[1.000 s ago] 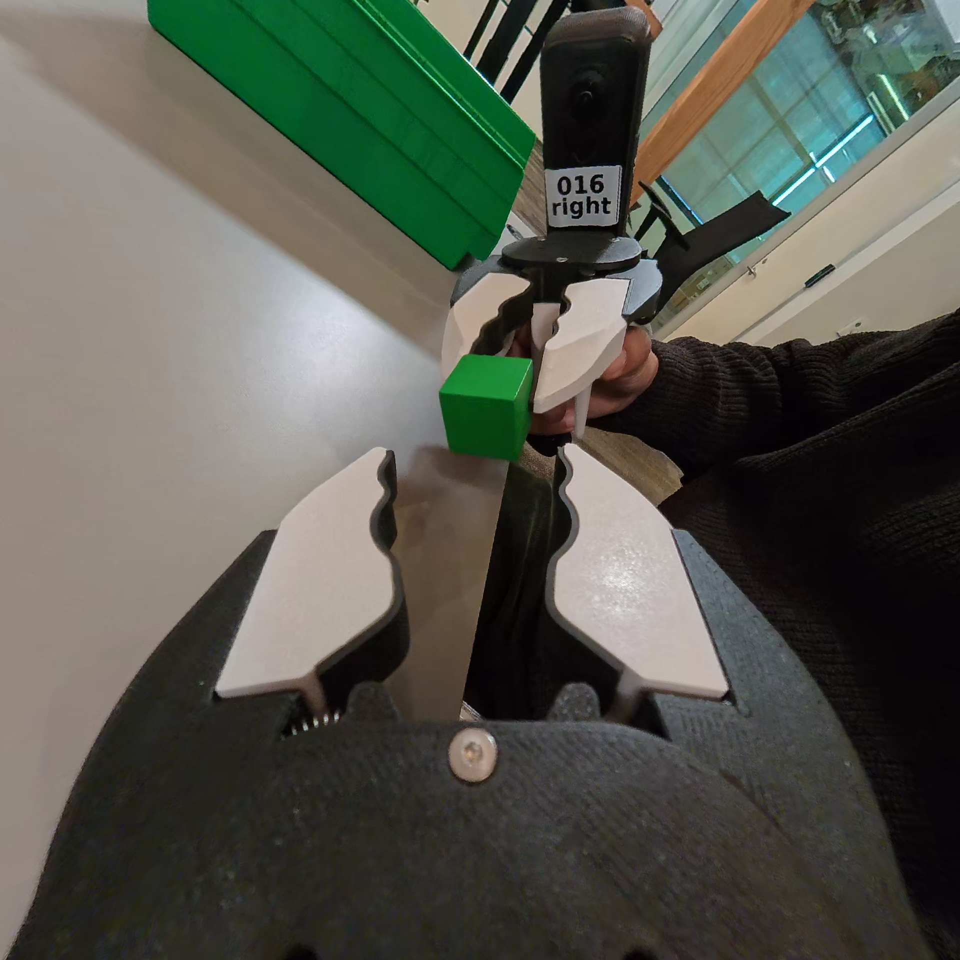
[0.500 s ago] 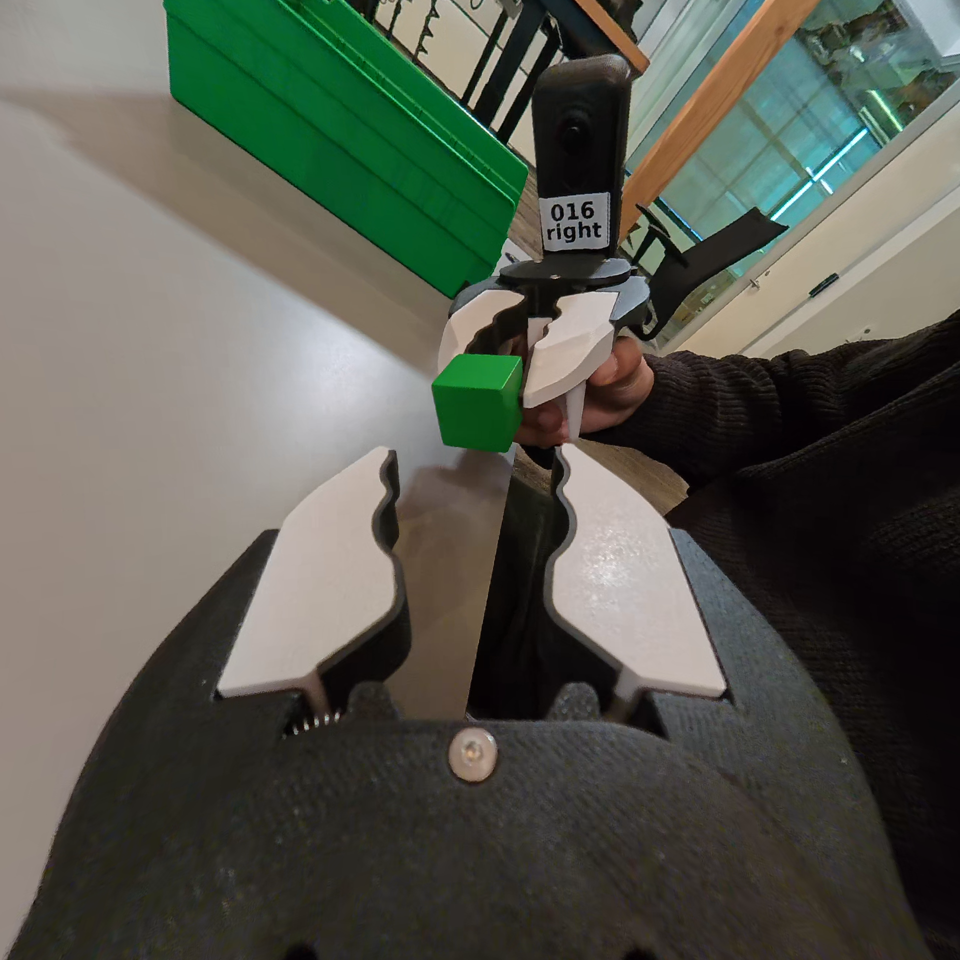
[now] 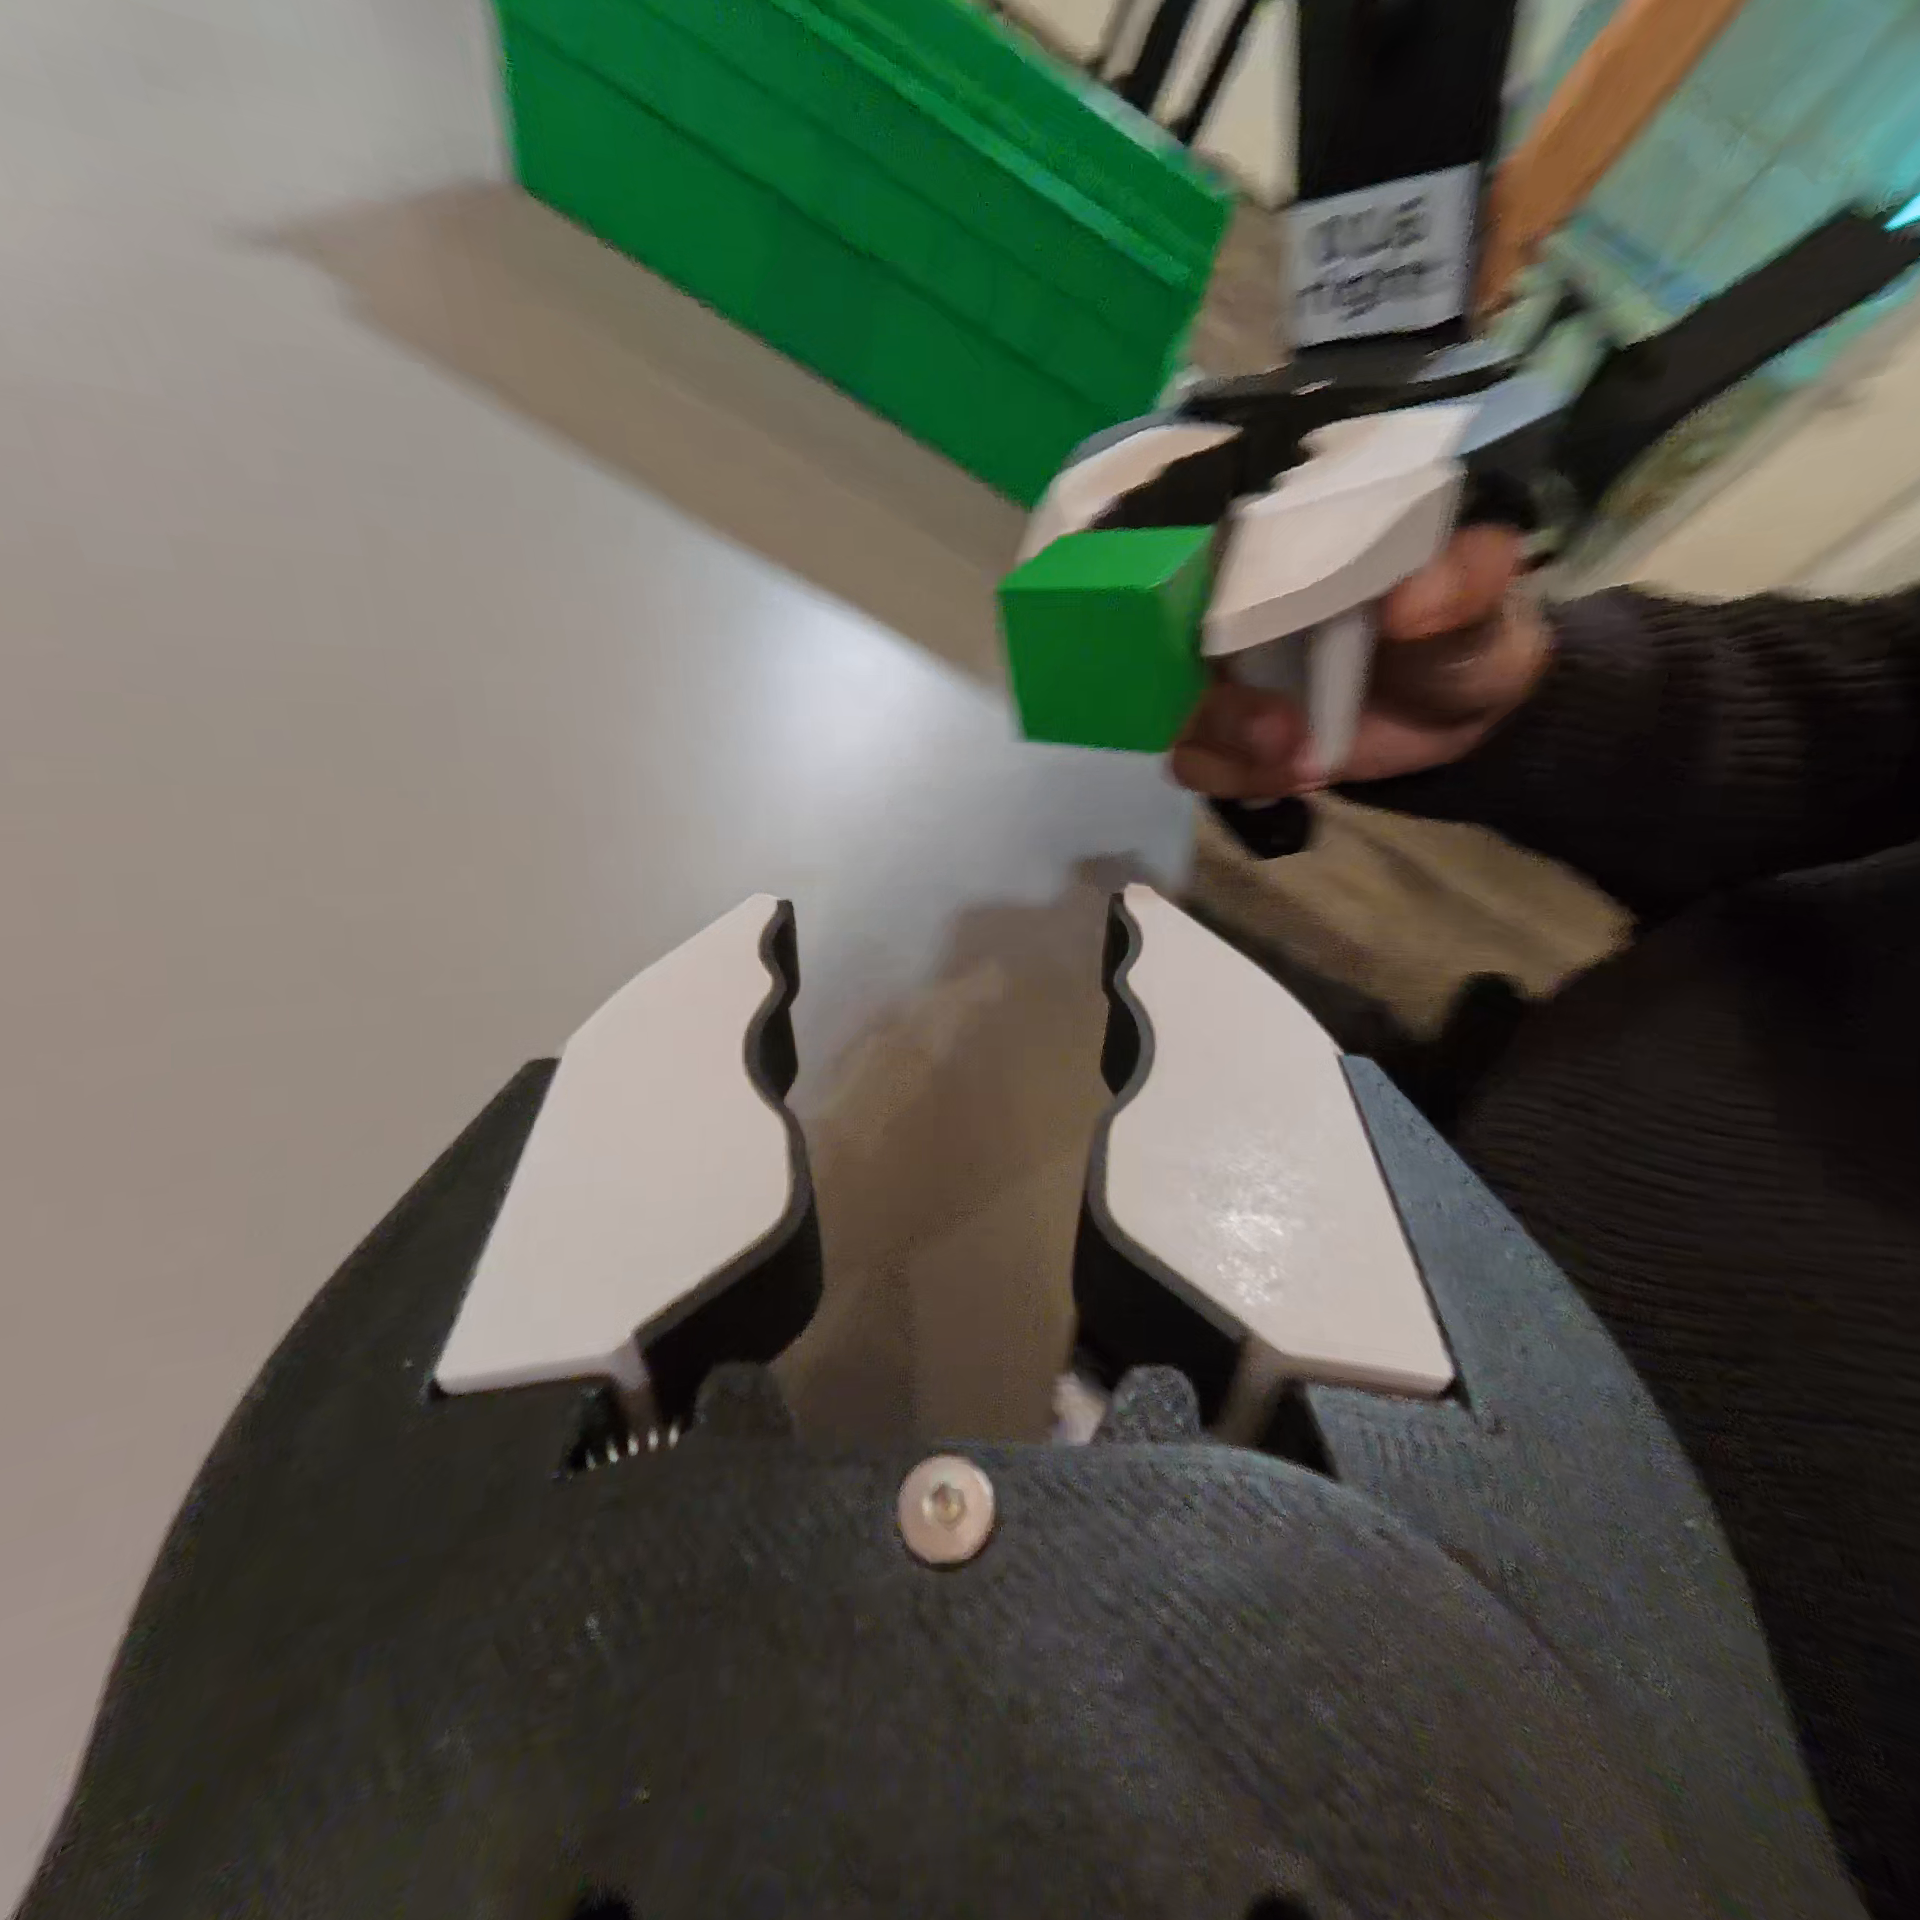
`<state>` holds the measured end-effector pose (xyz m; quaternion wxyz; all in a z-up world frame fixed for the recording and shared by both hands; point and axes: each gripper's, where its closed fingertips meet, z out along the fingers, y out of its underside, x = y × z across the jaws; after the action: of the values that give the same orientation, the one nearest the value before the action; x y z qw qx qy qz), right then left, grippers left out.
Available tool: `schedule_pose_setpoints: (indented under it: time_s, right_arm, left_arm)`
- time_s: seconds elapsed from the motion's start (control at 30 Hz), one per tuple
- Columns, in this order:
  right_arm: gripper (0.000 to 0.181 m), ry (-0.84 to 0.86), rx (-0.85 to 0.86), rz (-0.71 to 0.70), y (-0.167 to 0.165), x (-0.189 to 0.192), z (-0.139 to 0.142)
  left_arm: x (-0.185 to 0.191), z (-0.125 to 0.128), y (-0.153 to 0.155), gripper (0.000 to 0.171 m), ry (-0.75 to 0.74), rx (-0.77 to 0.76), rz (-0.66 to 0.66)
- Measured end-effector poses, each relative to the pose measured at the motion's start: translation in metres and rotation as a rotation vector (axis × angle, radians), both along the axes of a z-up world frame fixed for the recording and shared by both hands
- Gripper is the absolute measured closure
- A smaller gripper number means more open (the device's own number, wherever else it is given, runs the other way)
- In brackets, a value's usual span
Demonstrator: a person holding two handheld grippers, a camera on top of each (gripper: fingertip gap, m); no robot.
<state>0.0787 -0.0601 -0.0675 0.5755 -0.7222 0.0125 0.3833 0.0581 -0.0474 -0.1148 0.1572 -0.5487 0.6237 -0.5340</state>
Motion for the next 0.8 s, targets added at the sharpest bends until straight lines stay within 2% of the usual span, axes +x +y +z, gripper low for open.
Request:
schedule_pose_setpoints:
  time_s: [0.13, 0.2, 0.4, 0.63, 0.8]
  right_arm:
    - [0.155, -0.017, 0.01, -0.033, 0.0, 0.008, 0.002]
    - [0.155, -0.024, 0.015, -0.05, 0.0, 0.012, 0.003]
    - [0.155, -0.049, 0.04, -0.089, -0.001, 0.019, 0.011]
    - [0.155, -0.073, 0.07, -0.109, -0.003, 0.02, 0.02]
    - [0.155, -0.093, 0.117, -0.136, -0.008, 0.028, 0.039]
  left_arm:
    - [0.005, -0.011, 0.036, 0.112, 0.014, 0.317, 0.18]
    - [0.006, -0.009, 0.041, 0.11, -0.006, 0.397, 0.216]
    - [0.005, -0.013, 0.044, 0.107, -0.002, 0.479, 0.224]
    - [0.005, -0.014, 0.046, 0.107, 0.006, 0.477, 0.232]
    - [0.005, -0.017, 0.046, 0.107, 0.02, 0.476, 0.232]
